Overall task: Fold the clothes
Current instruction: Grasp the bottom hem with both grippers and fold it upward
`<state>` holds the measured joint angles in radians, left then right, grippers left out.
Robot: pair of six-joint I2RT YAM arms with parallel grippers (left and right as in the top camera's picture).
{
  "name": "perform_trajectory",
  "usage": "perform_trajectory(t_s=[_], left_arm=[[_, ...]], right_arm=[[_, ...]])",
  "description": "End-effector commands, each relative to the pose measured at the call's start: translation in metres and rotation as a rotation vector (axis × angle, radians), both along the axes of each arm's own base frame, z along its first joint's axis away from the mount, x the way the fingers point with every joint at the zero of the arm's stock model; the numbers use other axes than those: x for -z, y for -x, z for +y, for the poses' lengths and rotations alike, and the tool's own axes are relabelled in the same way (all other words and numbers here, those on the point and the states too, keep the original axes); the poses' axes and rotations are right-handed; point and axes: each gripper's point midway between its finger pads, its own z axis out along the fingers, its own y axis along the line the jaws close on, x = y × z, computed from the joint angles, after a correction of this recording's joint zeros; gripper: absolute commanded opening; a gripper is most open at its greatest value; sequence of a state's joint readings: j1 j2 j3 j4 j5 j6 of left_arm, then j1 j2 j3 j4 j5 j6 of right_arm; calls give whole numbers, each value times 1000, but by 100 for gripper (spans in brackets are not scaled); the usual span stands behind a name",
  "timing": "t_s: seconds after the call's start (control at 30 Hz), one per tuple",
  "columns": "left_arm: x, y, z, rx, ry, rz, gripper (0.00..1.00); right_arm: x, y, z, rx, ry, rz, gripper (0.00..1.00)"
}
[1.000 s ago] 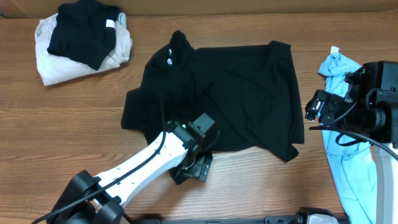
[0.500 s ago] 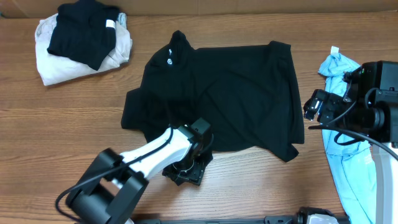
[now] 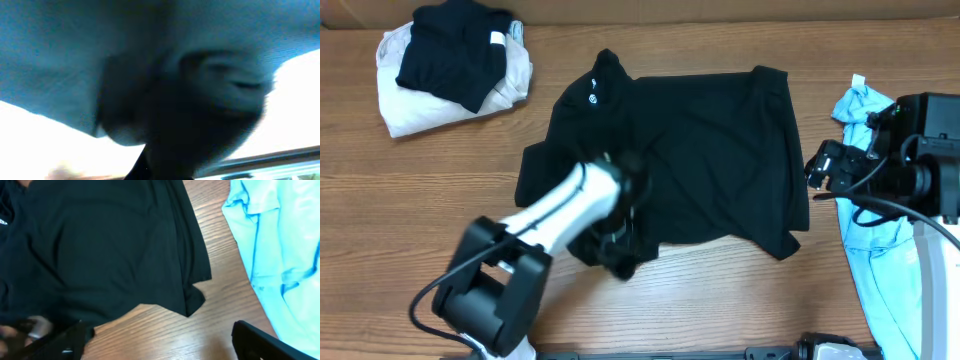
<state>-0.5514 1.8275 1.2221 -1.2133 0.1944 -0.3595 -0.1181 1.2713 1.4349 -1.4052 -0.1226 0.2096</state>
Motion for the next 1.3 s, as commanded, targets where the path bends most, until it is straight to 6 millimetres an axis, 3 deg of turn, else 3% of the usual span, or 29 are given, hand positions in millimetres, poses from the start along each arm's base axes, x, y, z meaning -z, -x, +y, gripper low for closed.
perform_trajectory(t_s=[0.0, 0.13, 0.3, 0.47, 0.7, 0.93, 1.2, 1.27], left_arm=[[-55, -63, -4, -1, 86, -166, 4], [-113, -110, -11, -12, 156, -339, 4], [-152, -139, -9, -12, 140, -492, 4], [-155, -143, 1, -29, 90, -514, 4], [-155, -144, 4, -39, 85, -511, 4], [-155, -147, 6, -48, 76, -525, 4], [-158, -154, 2, -114, 89, -552, 4], [-157, -153, 3, -114, 86, -546, 4]], right_arm=[[27, 3, 3, 0, -24, 71, 91], [68, 7, 6, -4, -44, 154, 88], [125, 14, 18, 5, -129, 247, 86], [167, 17, 26, 67, -200, 325, 83], [209, 23, 23, 141, -171, 399, 79], [229, 20, 28, 163, -152, 370, 72], [230, 0, 38, 139, -93, 283, 62], [230, -1, 36, 139, -74, 275, 54]])
